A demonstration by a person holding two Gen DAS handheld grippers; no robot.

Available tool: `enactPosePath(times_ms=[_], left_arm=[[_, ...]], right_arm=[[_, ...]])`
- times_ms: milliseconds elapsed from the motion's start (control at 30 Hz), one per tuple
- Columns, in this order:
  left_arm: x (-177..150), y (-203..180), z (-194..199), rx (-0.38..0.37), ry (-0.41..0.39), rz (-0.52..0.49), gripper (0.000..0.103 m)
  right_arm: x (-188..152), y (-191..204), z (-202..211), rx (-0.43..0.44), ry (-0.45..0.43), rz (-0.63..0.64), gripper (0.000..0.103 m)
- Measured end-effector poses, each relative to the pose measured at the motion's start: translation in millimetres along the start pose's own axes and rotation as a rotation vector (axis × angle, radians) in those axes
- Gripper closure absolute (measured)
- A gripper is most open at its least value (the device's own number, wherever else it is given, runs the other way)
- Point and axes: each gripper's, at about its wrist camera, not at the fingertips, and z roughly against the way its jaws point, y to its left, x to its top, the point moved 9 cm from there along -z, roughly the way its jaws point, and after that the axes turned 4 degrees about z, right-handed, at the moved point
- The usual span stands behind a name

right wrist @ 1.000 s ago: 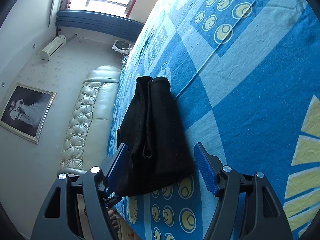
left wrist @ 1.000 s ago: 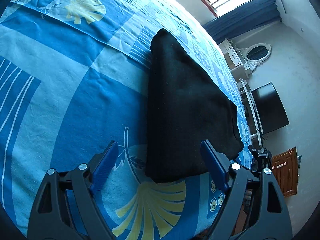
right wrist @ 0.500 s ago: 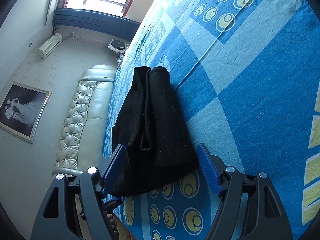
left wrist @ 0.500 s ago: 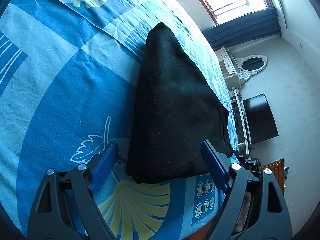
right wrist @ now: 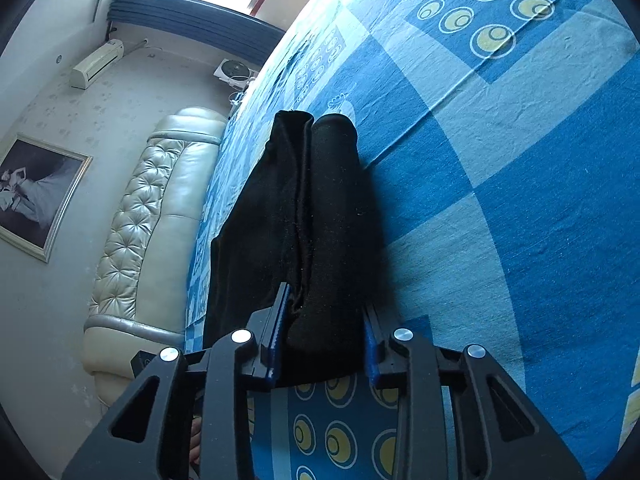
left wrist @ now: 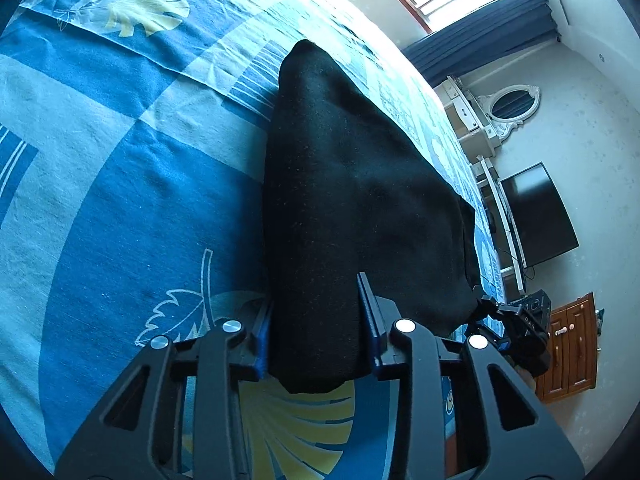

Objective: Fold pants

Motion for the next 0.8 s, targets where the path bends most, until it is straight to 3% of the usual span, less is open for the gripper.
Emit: enactPosePath(times_ms=[533, 800], left_arm=[[-23.3, -6.0, 33.1, 0.110, 0.003, -0.083, 0.071], [-46.2, 5.5, 50.5, 0.105, 0.006, -0.059, 0.071]], right_arm=[[-37.1, -3.2, 26.5, 0.044, 0.019, -0.048, 0.073], [-62.6, 0.6, 36.4, 0.049, 0.042, -0.043, 0.073]])
